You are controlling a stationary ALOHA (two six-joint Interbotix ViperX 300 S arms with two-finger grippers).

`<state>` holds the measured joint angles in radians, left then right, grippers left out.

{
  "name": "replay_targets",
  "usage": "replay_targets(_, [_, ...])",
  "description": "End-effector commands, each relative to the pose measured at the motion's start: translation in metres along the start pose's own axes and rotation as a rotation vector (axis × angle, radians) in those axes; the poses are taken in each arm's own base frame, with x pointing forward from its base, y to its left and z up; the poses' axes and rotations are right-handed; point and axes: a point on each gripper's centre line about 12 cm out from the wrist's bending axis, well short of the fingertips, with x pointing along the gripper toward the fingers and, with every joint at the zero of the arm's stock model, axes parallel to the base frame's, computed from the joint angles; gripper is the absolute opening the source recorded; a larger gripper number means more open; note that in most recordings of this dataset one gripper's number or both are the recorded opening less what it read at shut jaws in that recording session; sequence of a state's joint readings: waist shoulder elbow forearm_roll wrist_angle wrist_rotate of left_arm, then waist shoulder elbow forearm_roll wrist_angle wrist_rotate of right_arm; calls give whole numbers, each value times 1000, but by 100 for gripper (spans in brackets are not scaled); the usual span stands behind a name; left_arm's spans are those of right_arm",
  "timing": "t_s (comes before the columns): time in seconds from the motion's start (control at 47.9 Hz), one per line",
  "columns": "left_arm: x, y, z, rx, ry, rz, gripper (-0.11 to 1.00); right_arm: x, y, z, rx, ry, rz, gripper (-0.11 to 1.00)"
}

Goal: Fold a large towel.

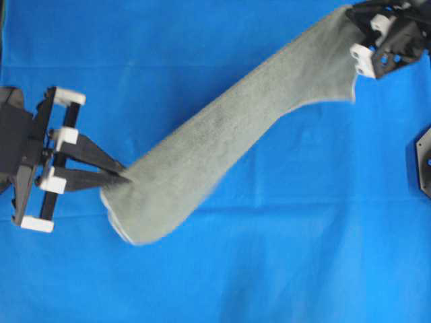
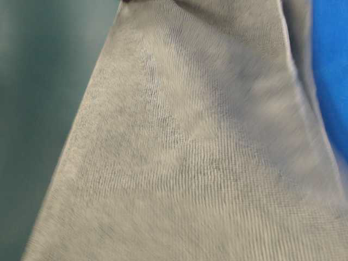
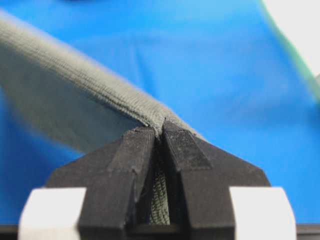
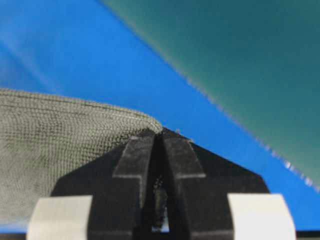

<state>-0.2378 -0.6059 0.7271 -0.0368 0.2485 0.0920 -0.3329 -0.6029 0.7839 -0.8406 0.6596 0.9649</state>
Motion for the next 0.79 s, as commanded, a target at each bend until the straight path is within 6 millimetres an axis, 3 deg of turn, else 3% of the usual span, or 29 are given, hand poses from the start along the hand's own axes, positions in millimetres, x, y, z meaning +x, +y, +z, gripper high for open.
replay_targets(0.0, [0,-24,22,28,-98,-74,2,10,-17,14,-9,-22,-85,4])
replay_targets(0.188, [22,-42,35,42,-161,-119,2,22,-22,37,-34,-78,-104,4])
replay_targets(0.334, [63,-46,44,50,-177,-114,2,26,-14,55,-49,-135,-55,4])
replay_targets(0.773, [210,-64,106,67,-241,-109,2,59,16,91,-92,-209,57,4])
